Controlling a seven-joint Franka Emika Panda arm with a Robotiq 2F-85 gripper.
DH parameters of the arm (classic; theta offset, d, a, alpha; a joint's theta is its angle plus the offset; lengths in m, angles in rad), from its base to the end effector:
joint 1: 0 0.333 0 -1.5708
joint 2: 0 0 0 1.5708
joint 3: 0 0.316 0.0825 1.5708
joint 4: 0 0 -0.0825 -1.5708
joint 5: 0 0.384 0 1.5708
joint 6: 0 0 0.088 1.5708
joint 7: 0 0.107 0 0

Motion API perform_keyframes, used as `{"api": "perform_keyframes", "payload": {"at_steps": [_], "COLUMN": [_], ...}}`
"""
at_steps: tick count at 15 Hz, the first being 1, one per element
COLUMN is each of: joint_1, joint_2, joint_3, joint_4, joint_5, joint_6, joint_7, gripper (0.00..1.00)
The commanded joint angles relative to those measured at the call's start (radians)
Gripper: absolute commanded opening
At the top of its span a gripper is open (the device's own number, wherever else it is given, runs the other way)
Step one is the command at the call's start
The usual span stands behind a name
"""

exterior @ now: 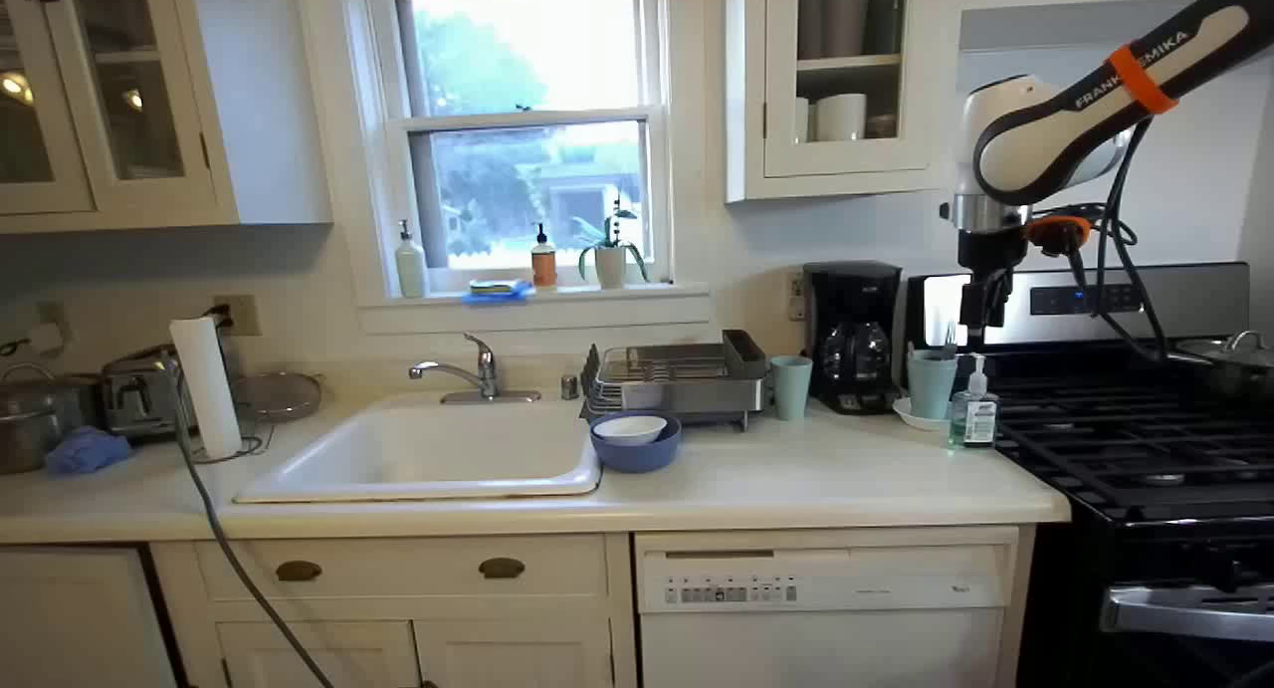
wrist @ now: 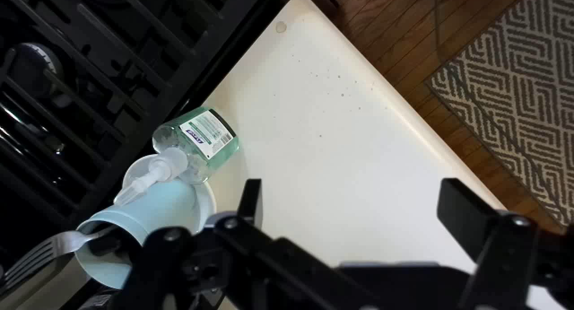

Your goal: Shift the pot to the left

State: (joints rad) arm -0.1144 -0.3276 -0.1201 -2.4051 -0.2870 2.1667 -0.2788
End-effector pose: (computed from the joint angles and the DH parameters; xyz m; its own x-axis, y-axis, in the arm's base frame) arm 0.4353 -0.1169 0.4457 0.9797 0.2001 0.0123 0.1925 -0.9559 0.2220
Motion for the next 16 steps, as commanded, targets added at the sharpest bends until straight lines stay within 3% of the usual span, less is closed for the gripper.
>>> {"api": "perform_keyframes", "payload": {"at_steps": [1,11,16], "joint_1": [0.004,0.004,-0.069], "joint_2": [0.000,0.000,0.097], "joint_3": [-0.003,-0.003,-0.026], "joint_4": [0.002,0.002,0.123], "joint_5": [-0.001,-0.001,-0.014], "joint_6": [-0.003,-0.003,0.026], "joint_7": [0.001,0.001,0.216], "gripper": [1.00,1.00,1.00]}}
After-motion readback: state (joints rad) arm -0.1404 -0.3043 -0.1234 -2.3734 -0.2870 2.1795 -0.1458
